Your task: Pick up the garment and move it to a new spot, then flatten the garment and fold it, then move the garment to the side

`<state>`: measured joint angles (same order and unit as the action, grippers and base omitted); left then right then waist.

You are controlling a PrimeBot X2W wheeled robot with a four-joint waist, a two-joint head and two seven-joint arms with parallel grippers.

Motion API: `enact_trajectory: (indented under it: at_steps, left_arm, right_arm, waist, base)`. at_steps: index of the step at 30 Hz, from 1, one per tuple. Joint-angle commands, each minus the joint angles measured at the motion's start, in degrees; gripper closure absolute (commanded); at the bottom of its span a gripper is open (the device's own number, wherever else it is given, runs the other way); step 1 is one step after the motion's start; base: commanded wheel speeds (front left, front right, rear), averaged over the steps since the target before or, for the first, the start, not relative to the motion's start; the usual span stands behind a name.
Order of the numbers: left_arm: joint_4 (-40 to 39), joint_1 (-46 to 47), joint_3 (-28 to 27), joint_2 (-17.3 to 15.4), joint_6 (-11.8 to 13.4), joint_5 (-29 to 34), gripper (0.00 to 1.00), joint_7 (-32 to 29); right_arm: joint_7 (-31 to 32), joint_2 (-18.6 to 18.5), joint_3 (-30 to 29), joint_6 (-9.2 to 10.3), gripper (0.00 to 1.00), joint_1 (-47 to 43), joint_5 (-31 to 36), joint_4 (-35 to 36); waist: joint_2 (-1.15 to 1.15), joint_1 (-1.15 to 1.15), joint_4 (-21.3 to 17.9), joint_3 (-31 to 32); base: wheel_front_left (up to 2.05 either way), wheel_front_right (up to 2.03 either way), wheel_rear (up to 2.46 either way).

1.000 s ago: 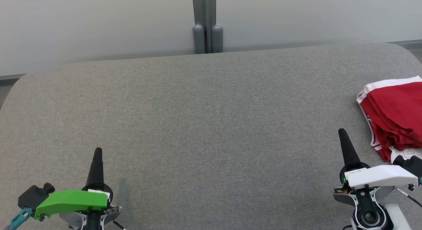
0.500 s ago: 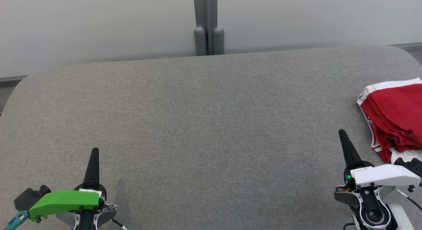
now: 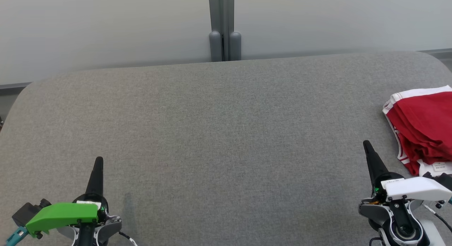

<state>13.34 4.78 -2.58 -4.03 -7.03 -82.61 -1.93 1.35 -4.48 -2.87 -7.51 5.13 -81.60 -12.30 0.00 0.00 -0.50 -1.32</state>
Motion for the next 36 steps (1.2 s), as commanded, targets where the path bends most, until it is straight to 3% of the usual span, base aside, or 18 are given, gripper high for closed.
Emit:
enact_trajectory:
  at_steps: [1, 29, 36]
  left_arm:
    - [-0.1, 1.2, -0.5, -0.2, -0.3, -1.2, 1.0, -0.3]
    - [0.7, 1.8, -2.6, 0.1, -0.6, -11.2, 1.0, -3.5]
    - [0.7, 1.7, -2.7, 0.2, -0.6, -11.0, 1.0, -3.7]
  right_arm:
    - [0.4, -0.2, -0.2, 0.02, 1.0, 0.9, -1.4, 0.0]
    - [3.8, 0.1, -1.7, 0.01, 1.0, 1.2, -12.6, -1.7]
    - [3.9, 0.3, -1.9, 0.01, 1.0, 1.2, -12.4, -1.7]
  waist:
    - [0.0, 0.0, 0.0, 0.1]
    - [0.0, 0.0, 0.5, 1.1]
    - [0.0, 0.0, 0.5, 1.1]
  base:
    - [0.0, 0.0, 0.0]
    - [0.0, 0.0, 0.0]
    - [0.0, 0.0, 0.0]
